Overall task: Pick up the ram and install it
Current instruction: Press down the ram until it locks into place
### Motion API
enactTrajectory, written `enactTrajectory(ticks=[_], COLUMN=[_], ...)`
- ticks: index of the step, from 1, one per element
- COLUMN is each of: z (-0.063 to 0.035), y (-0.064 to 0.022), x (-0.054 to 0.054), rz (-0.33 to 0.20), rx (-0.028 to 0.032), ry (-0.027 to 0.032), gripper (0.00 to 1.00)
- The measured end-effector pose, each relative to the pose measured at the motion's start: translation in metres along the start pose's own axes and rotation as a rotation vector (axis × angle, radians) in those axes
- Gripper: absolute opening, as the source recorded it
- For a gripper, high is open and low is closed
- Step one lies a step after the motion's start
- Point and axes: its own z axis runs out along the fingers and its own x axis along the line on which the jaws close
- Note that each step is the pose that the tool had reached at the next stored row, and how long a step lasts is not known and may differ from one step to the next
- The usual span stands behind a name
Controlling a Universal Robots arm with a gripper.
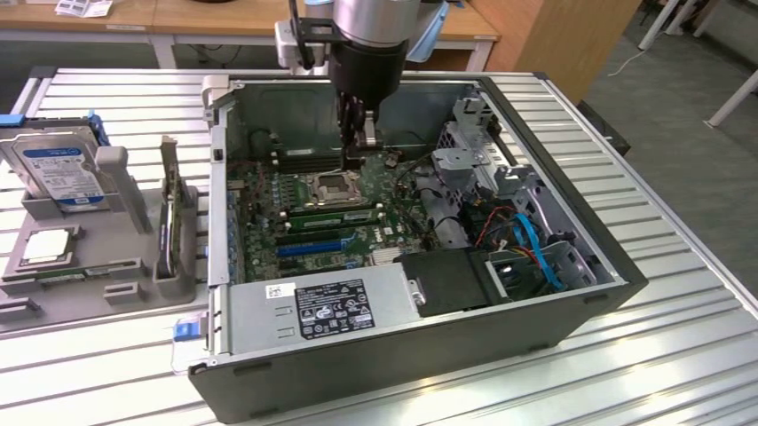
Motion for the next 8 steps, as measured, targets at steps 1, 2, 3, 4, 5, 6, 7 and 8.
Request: enactTrajectory(ticks=[1, 2, 3, 4, 5, 6, 7, 8], z=[-0.0004, -0.0007, -0.0011, -0.0014, -0.0017, -0.0021, -0.0025, -0.0028], y=[0.0000, 0.0000, 0.0000, 0.0000, 0.0000, 0.0000, 0.0000, 0.0000], x=[0.0000, 0.0000, 0.0000, -0.0001, -0.0001, -0.0001, -0.0001, -0.0001], rz=[0.000, 0.000, 0.000, 0.000, 0.000, 0.000, 0.000, 0.000], rx=[0.0000, 0.0000, 0.0000, 0.0000, 0.0001, 0.0000, -0.0001, 0.0000], ry=[0.0000, 0.0001, 0.0000, -0.0001, -0.0001, -0.0001, 0.0001, 0.0000], gripper=[0.10, 0.10, 0.10, 0.10, 0.10, 0.10, 0.10, 0.10])
